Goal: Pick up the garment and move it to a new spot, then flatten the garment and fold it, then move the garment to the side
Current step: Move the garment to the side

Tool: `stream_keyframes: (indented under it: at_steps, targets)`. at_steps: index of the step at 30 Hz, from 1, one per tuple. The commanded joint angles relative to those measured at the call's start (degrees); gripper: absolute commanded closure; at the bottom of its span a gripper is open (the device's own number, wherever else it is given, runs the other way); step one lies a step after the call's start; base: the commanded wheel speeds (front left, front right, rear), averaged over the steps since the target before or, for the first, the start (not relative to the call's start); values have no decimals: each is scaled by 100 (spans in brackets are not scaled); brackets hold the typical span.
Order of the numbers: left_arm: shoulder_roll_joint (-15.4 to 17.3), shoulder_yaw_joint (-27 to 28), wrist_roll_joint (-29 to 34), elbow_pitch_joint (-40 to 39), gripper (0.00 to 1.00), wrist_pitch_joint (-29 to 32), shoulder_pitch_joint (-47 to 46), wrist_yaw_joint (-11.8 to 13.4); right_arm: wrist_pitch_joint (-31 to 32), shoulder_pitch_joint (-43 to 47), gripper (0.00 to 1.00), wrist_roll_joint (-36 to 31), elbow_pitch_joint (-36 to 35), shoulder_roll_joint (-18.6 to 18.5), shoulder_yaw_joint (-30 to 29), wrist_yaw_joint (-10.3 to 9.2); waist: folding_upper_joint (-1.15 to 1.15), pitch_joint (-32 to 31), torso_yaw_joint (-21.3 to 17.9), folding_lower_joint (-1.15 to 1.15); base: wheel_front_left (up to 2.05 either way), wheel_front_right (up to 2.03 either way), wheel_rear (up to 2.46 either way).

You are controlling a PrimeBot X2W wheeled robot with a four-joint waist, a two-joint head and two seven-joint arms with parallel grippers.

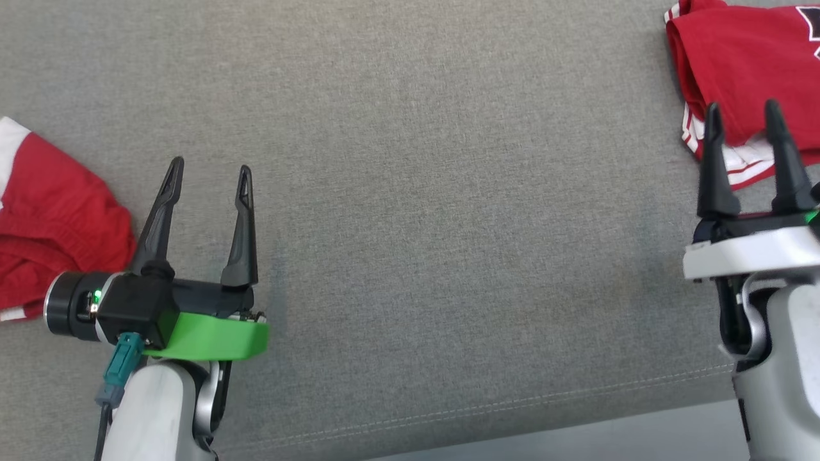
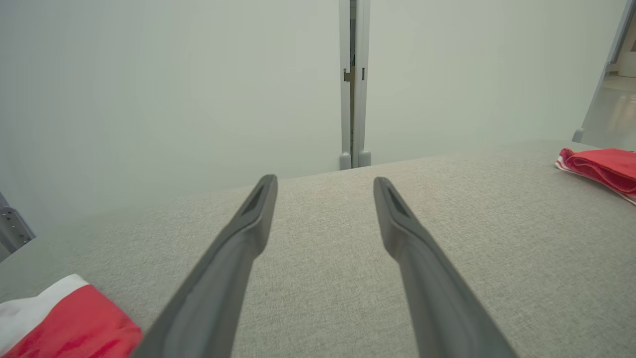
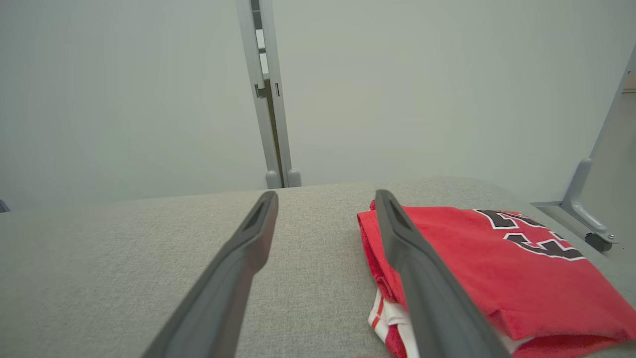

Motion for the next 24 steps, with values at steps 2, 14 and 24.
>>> stream_keyframes:
  at_steps: [2,14,24]
  targets:
    - [-11,77,-34,57,0,-17,178,1,-9,262,0,56,-55,51,91,-7,0,-437,262,0,0,0,0]
    - [-174,355,-104,407,0,-17,901,-105,-9,1336,0,-116,81,382,348,-7,0,-1385,416,0,0,0,0]
    - [-252,511,-123,807,0,-18,1473,-183,-9,2154,0,-297,111,599,321,-7,0,-2051,442,0,0,0,0]
